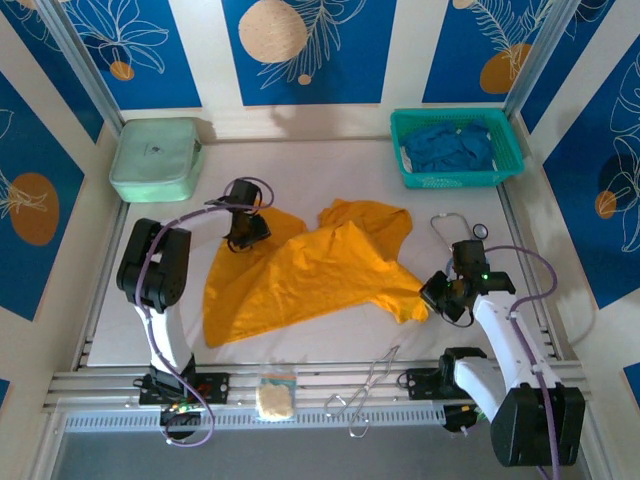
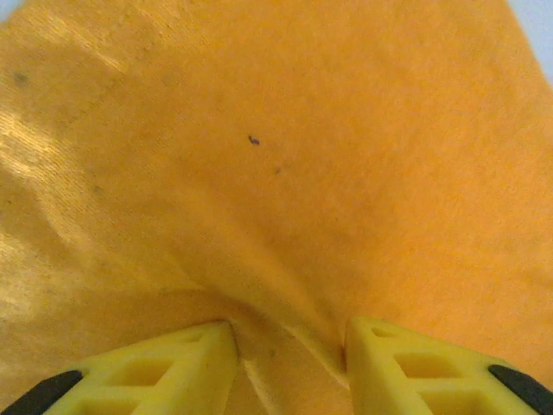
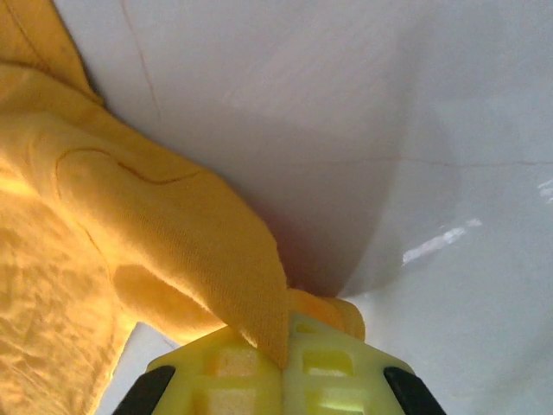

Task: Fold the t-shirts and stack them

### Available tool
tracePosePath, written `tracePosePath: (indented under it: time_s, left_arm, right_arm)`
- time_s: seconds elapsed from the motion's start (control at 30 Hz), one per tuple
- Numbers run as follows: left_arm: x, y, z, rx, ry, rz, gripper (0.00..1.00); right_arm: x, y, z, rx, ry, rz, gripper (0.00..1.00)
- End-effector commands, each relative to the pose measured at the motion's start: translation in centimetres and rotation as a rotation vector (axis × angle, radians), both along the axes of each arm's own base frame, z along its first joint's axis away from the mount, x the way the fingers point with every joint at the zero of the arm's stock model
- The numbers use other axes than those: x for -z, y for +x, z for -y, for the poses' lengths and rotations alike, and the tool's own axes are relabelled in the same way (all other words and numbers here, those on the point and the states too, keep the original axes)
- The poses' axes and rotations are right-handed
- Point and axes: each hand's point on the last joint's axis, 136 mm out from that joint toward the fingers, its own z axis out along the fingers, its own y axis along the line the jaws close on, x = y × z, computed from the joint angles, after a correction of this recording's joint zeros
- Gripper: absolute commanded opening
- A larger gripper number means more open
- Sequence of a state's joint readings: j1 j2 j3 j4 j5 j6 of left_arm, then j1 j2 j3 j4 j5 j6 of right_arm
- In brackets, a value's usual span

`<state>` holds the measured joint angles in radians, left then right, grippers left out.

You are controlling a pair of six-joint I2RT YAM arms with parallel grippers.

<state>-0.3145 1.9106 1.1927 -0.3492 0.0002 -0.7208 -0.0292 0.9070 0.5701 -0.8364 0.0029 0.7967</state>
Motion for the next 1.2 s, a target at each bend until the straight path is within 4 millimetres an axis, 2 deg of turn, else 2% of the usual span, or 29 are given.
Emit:
tracePosePath:
  time_s: [0.0,0.1,0.3,0.5,0.6,0.7,0.8,0.83,1.0,1.1,1.17]
  left_arm:
    - [4.0,-2.1,-4.0,-0.090,0.068,-0.117,0.42]
    - [3.8,-2.0,-5.8,-0.123,0.071,-0.118,0.41]
    - [2.9,-2.7,-7.1,-0.168,0.098,-0.121,0.40]
    - [1.6,-3.5,-8.1,-0.221,0.103,-0.078,0.40]
    - [0.6,-3.1,-8.2,-0.236,0.091,-0.039,0.41]
    - [-0.7,-1.8,-7.5,-0.220,0.045,0.020,0.42]
    - [-2.3,-0.6,-7.1,-0.195,0.031,0.042,0.42]
    - [-2.9,-0.4,-7.1,-0.192,0.034,0.053,0.43]
    - [-5.0,0.5,-7.2,-0.174,0.054,0.089,0.45]
    - [-5.3,0.8,-7.1,-0.164,0.053,0.090,0.45]
    - [-4.9,0.9,-7.0,-0.162,0.056,0.081,0.45]
  right_arm:
    - [0.6,-0.1,0.4,0.044,0.022,-0.010,0.00]
    - [1.2,-0.4,0.3,0.056,0.036,-0.030,0.00]
    - [2.2,-1.9,-0.6,0.052,0.072,-0.070,0.00]
    - [2.0,-3.1,-1.1,-0.012,0.020,-0.103,0.00]
    - [1.2,-2.5,-1.2,-0.062,-0.017,-0.092,0.20]
    - [-0.2,-0.9,-1.5,-0.104,-0.024,-0.059,0.39]
    - [-2.0,1.4,-2.0,-0.145,-0.021,-0.007,0.48]
    - [-2.8,2.4,-2.1,-0.159,-0.030,0.012,0.55]
    - [-5.7,8.8,-2.2,-0.276,-0.106,0.119,0.57]
    - [-5.8,13.1,-2.7,-0.413,-0.190,0.120,0.53]
    - [-5.4,16.2,-3.9,-0.530,-0.267,0.117,0.52]
